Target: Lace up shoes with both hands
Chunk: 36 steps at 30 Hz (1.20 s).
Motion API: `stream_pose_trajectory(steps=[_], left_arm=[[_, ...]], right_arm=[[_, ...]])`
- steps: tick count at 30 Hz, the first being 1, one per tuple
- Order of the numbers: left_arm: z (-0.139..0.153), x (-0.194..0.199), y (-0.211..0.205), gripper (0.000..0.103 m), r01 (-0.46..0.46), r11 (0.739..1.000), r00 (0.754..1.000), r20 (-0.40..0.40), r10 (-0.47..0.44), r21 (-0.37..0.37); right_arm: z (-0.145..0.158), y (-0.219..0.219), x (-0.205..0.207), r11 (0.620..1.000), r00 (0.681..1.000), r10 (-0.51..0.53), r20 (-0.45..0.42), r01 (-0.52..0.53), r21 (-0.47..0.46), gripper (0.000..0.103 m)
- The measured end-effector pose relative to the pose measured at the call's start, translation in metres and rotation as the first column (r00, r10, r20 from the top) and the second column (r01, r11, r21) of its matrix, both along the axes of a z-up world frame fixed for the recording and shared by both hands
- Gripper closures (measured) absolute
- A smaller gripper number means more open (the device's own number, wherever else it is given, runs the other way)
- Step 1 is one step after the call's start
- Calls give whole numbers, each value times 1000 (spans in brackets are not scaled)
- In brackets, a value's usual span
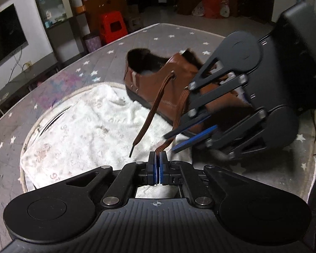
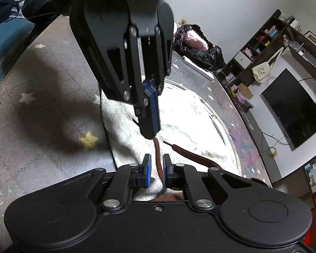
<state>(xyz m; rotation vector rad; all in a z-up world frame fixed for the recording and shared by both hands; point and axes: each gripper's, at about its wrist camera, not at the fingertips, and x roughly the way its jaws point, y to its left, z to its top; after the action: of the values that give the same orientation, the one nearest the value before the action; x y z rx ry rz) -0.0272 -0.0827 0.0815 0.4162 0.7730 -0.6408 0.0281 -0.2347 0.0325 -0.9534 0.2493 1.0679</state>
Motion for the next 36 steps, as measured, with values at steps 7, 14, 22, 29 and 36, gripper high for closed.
stream_pose_trajectory(steps=[7, 14, 22, 29, 36], left_arm=[[7, -6, -1, 100, -1, 1000, 1000, 15, 2, -16], [27, -17, 13, 98, -64, 997, 995, 77, 68, -47], [33, -26, -3, 89, -37, 998, 992, 122, 42, -44], [45, -17, -45, 78, 55, 996, 973, 228, -38, -69], [51, 1, -78, 76, 119, 985, 954, 290, -77, -129]], right_arm=[[0, 3, 3, 999, 1000, -19, -18, 20, 33, 94], [27, -12, -1, 986, 995, -100, -5, 100, 136, 101], [67, -42, -11, 933, 977, -212, 20, 196, 302, 101], [92, -72, -20, 900, 963, -267, 39, 235, 367, 101], [108, -93, -20, 873, 956, -293, 5, 265, 410, 101]])
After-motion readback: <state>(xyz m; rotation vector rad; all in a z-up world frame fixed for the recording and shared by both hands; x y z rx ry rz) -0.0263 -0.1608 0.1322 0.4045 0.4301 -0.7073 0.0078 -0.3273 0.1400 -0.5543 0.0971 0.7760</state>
